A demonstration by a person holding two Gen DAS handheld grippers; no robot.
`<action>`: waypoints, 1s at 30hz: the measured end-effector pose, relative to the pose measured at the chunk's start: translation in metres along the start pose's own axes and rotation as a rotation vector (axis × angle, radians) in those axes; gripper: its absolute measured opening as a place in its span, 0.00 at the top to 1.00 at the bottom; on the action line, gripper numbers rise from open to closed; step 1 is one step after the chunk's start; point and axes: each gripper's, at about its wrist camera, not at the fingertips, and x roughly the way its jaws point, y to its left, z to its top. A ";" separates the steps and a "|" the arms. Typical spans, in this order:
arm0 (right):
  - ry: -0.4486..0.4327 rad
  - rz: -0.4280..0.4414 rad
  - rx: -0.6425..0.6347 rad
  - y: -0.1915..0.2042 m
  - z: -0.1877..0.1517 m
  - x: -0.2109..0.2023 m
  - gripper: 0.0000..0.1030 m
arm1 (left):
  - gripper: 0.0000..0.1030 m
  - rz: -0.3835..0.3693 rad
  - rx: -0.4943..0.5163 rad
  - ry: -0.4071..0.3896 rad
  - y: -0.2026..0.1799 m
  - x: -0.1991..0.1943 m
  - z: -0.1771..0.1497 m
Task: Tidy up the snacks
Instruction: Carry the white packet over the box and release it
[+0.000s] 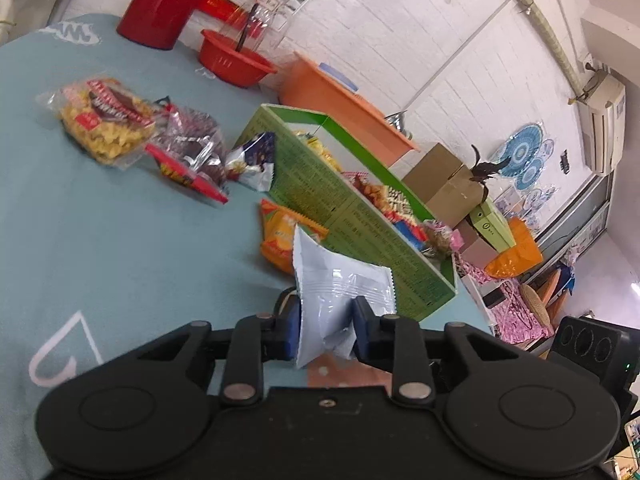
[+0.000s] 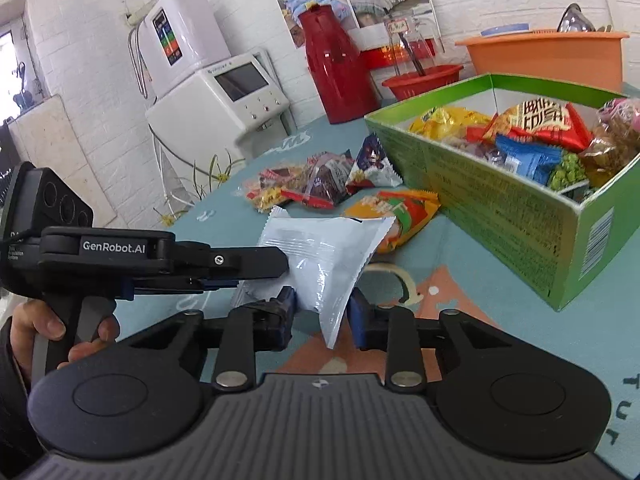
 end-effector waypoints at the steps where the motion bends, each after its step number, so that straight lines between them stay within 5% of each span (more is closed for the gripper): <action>1: -0.022 -0.003 -0.012 0.001 0.005 -0.005 0.52 | 0.64 -0.010 0.019 -0.015 -0.007 -0.001 0.005; 14: -0.253 -0.107 -0.032 -0.033 0.072 -0.027 0.52 | 0.65 -0.129 0.135 -0.114 -0.060 0.043 0.074; 30: -0.243 -0.196 0.027 -0.098 0.100 0.003 0.52 | 0.65 -0.157 0.105 -0.048 -0.049 0.133 0.116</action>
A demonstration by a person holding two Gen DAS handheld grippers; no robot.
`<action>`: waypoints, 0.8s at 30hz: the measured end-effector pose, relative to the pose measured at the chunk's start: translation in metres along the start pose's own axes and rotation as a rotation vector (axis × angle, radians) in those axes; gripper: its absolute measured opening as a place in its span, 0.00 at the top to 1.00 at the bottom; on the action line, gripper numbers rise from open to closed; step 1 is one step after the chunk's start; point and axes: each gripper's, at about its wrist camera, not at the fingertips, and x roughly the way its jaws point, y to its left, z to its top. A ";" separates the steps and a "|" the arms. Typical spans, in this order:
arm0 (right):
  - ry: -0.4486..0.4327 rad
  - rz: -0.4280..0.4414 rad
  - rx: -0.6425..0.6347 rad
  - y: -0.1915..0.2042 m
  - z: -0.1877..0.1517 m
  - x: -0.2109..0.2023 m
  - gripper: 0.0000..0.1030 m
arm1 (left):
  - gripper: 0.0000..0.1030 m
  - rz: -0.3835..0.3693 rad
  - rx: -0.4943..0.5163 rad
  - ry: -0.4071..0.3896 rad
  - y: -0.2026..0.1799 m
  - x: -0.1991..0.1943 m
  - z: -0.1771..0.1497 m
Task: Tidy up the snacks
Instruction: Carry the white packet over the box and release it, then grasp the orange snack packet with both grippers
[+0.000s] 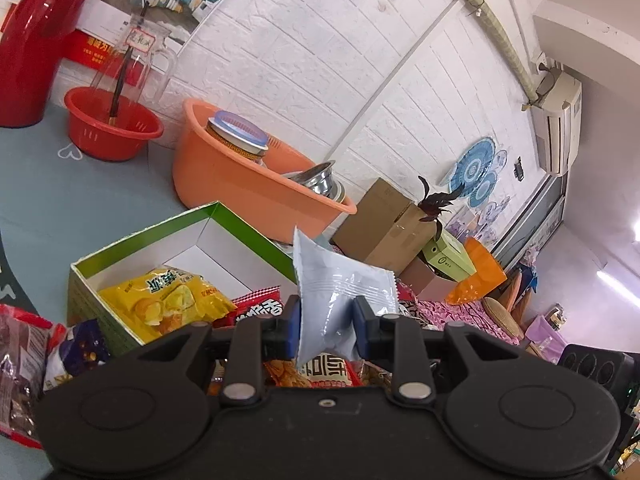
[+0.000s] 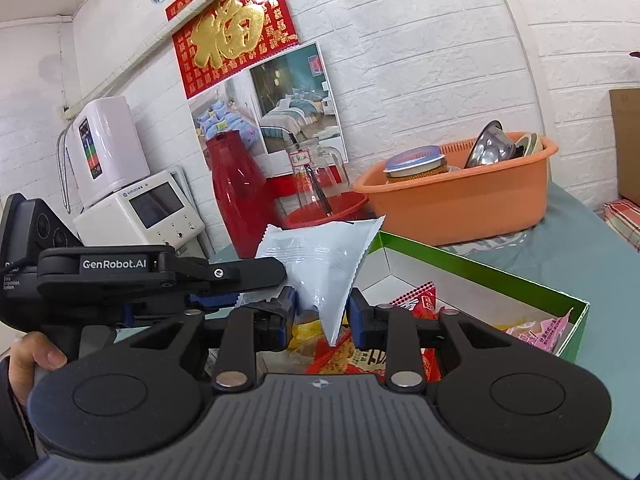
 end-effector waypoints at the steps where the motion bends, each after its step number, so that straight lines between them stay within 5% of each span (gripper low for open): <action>1: 0.003 -0.004 0.000 -0.002 0.000 0.003 0.52 | 0.65 0.003 -0.001 0.002 0.002 0.003 0.001; 4: 0.030 -0.029 0.000 -0.007 0.000 0.015 0.45 | 0.59 0.020 0.008 0.018 0.007 0.014 0.002; 6: 0.056 -0.081 -0.005 -0.008 -0.001 0.023 0.32 | 0.00 0.075 0.027 0.021 0.008 0.018 0.000; 7: 0.052 -0.103 -0.005 -0.009 -0.002 0.023 0.05 | 0.00 0.109 0.035 0.002 0.008 0.016 -0.002; 8: 0.034 -0.117 -0.009 -0.010 -0.004 0.021 0.00 | 0.00 0.131 0.050 -0.018 0.007 0.013 -0.004; 24: -0.031 0.003 -0.019 0.021 -0.022 -0.041 0.00 | 0.00 0.192 0.071 -0.006 -0.004 -0.049 -0.031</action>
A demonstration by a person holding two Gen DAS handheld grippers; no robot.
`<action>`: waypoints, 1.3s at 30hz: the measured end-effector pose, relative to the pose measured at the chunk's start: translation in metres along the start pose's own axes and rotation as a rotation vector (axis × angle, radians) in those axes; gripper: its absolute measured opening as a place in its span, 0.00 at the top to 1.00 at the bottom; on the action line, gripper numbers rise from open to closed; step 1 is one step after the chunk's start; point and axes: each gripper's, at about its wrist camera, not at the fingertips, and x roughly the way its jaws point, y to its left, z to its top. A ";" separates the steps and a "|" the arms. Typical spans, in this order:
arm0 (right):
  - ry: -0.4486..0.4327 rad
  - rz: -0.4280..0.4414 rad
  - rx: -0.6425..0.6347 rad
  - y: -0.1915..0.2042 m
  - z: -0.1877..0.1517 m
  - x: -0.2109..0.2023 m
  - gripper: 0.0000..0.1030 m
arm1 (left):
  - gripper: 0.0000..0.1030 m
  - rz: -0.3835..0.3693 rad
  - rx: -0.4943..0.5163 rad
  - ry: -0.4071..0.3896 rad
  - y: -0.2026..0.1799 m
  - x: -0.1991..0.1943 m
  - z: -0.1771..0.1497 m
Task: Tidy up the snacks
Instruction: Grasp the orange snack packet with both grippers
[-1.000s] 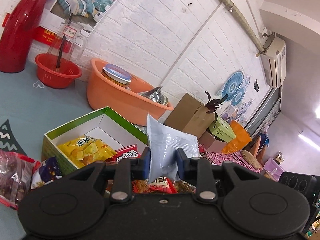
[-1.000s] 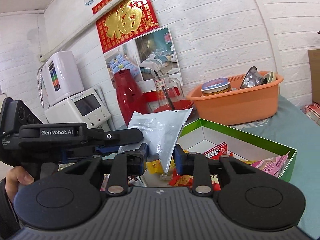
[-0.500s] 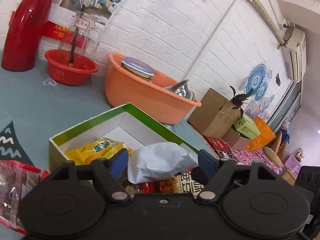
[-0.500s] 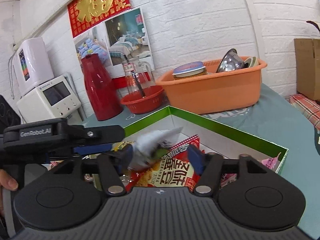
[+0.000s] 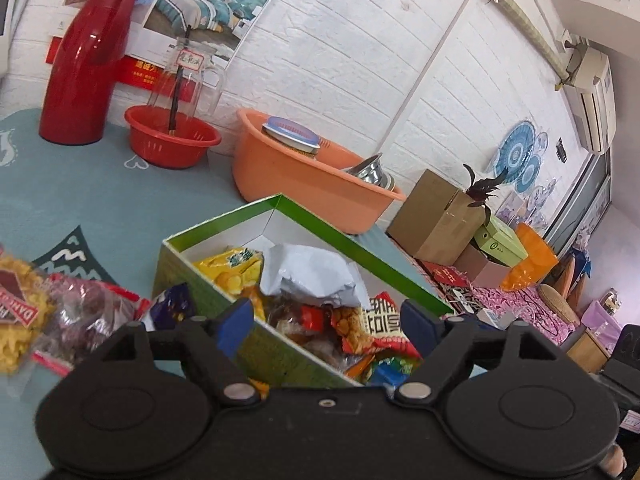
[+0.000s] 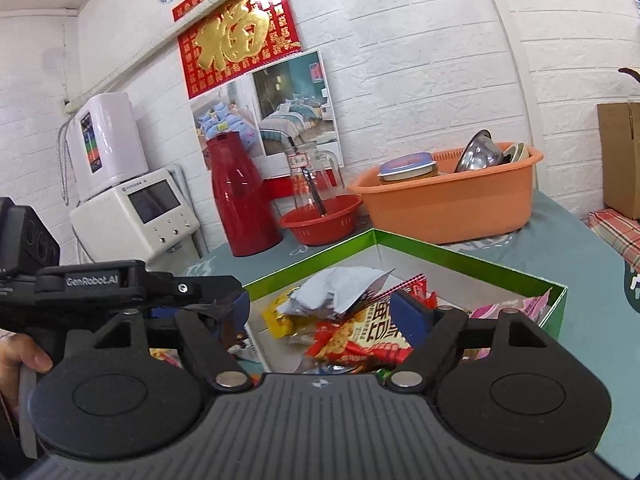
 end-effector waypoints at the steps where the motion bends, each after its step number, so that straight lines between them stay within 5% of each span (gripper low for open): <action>1: 0.004 0.014 0.008 0.001 -0.004 -0.005 0.00 | 0.00 0.007 -0.003 0.008 0.002 -0.003 -0.005; 10: 0.072 0.024 0.030 0.011 -0.038 -0.033 0.00 | 0.05 0.107 -0.105 0.110 0.040 0.005 -0.041; 12: 0.067 0.034 0.026 0.014 -0.043 -0.035 0.00 | 0.53 0.107 -0.137 0.137 0.047 0.009 -0.044; 14: 0.072 0.036 0.007 0.019 -0.045 -0.037 0.00 | 0.80 0.106 -0.138 0.156 0.048 0.011 -0.048; 17: 0.087 0.048 -0.023 0.028 -0.048 -0.039 0.00 | 0.91 0.051 -0.139 0.175 0.043 0.002 -0.056; 23: 0.167 0.082 -0.033 0.039 -0.069 -0.035 0.00 | 0.91 -0.015 -0.141 0.195 0.022 -0.022 -0.085; 27: 0.241 0.087 -0.006 0.044 -0.085 -0.028 0.00 | 0.75 -0.035 -0.154 0.182 0.012 -0.038 -0.094; 32: 0.295 0.071 -0.010 0.052 -0.095 -0.021 0.00 | 0.74 -0.041 -0.139 0.195 0.007 -0.043 -0.089; 39: 0.295 0.073 0.005 0.052 -0.094 -0.018 0.07 | 0.55 -0.050 -0.136 0.207 0.006 -0.038 -0.090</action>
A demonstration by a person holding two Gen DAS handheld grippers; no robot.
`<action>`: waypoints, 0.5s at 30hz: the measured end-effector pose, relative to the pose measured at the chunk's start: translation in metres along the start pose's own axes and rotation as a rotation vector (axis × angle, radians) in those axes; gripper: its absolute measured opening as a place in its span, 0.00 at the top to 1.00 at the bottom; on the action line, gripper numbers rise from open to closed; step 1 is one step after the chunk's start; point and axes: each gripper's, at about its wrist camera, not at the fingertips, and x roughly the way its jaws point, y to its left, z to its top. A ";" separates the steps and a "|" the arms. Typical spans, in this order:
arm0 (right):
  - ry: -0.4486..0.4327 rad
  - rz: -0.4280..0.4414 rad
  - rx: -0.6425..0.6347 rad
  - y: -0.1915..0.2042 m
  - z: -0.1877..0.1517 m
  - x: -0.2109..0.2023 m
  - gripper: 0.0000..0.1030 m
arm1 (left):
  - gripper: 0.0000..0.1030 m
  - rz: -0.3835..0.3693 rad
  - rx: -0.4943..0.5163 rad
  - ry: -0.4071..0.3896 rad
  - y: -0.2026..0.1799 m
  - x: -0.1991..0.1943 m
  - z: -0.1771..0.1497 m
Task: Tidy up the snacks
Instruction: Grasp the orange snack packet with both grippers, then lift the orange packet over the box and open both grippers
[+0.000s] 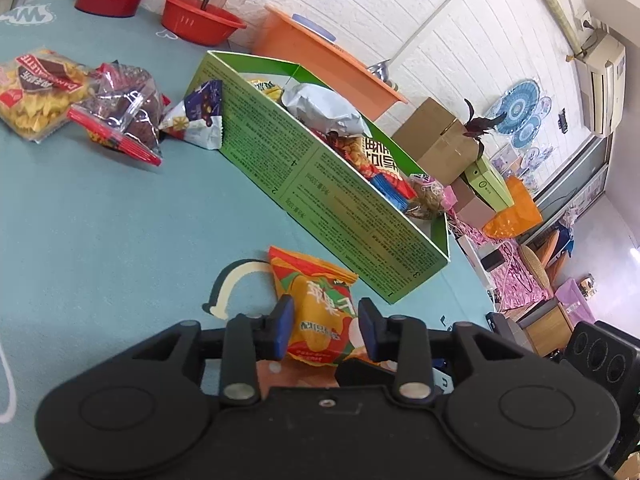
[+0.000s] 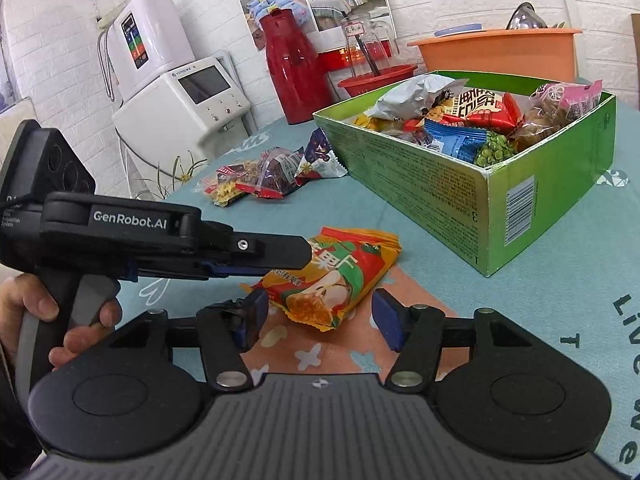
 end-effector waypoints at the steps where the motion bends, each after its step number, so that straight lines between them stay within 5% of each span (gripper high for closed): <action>1: -0.003 0.000 0.006 -0.001 0.000 0.000 0.07 | 0.55 -0.001 0.002 0.001 0.000 0.000 0.000; 15: -0.003 0.021 0.082 -0.007 0.001 0.007 0.22 | 0.52 0.003 -0.001 0.025 0.004 0.010 -0.003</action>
